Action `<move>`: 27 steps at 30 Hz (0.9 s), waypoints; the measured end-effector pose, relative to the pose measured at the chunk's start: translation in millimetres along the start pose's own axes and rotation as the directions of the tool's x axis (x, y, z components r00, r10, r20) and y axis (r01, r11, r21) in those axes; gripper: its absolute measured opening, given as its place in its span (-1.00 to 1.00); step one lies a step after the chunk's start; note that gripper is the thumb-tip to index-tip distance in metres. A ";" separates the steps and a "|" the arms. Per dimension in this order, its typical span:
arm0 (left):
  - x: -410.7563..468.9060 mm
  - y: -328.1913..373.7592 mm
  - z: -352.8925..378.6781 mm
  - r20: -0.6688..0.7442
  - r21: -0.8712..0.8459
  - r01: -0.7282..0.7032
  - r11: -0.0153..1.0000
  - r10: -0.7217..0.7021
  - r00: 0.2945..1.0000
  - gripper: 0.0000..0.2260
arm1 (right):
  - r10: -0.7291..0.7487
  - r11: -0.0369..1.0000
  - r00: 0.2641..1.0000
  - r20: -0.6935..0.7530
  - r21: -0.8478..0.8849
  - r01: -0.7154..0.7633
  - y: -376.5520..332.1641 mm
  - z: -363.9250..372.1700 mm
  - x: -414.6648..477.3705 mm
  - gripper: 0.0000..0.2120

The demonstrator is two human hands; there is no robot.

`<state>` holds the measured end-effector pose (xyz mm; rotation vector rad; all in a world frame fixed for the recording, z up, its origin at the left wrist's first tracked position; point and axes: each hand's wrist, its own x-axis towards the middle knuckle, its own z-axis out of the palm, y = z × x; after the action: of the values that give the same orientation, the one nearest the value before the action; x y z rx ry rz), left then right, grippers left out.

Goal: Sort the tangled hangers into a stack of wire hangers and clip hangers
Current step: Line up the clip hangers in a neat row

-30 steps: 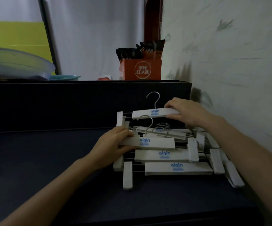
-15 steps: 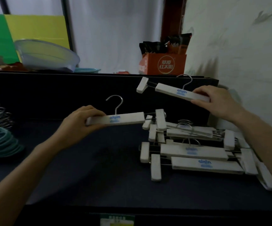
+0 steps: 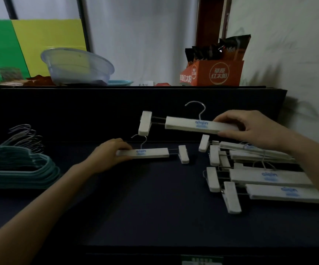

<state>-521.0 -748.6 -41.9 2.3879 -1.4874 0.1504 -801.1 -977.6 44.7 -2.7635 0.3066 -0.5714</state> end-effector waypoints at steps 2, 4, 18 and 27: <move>7.8 -1.6 0.3 -0.010 -0.011 -0.002 1.000 0.002 1.000 -0.69 | -0.016 1.000 0.997 0.072 0.014 0.015 -12.0 9.5 -3.3 -0.73; 16.8 -3.6 -1.9 0.009 0.000 -0.006 1.000 0.006 1.000 -0.72 | -0.038 0.999 0.990 0.135 0.010 0.037 -23.5 22.3 -6.5 -0.73; 39.1 -0.9 -19.9 0.202 0.091 -0.117 0.989 0.097 0.975 -0.72 | -0.039 0.988 0.970 0.240 -0.137 0.073 -79.3 96.2 7.7 -0.72; 32.0 1.3 -26.1 0.057 0.114 -0.055 0.992 0.049 0.997 -0.79 | 0.023 0.983 0.954 0.299 -0.182 0.033 -90.2 119.4 35.1 -0.70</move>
<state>-505.7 -768.1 -8.7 2.4625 -1.6072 0.1894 -706.9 -873.3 -17.4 -2.9745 0.2951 -0.1210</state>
